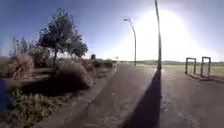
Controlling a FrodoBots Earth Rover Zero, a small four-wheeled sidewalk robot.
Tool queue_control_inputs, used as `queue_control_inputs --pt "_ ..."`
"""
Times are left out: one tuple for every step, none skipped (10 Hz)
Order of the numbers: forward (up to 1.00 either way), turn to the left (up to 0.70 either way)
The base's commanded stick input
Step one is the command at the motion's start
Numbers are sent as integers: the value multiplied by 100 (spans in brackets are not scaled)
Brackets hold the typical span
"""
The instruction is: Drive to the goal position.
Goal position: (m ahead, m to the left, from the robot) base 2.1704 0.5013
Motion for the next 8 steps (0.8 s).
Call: queue_control_inputs --pt "70 -22" --pt "70 -14" --pt "70 -7" --pt "70 0" --pt "70 0" --pt "70 0" --pt "70 0" --pt "70 0"
